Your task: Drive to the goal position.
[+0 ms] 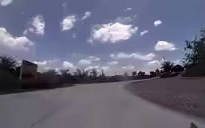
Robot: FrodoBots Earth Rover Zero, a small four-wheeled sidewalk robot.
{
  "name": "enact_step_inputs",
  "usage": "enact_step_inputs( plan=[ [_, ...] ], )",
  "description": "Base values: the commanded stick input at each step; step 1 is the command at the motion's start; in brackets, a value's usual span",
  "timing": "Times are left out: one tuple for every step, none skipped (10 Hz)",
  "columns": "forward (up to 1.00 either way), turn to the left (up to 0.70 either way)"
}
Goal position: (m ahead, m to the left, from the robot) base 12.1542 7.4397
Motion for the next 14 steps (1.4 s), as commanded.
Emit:
enact_step_inputs(
  plan=[
    [0.85, -0.14],
    [0.85, -0.34],
    [0.85, -0.34],
    [0.85, -0.34],
    [0.85, -0.08],
    [0.85, 0.0],
    [0.85, 0.0],
    [0.85, 0.0],
    [0.85, 0.0],
    [0.85, 0.0],
    [0.85, 0.0],
    [0.85, 0.0],
    [0.85, 0.0],
    [0.85, 0.0]
  ],
)
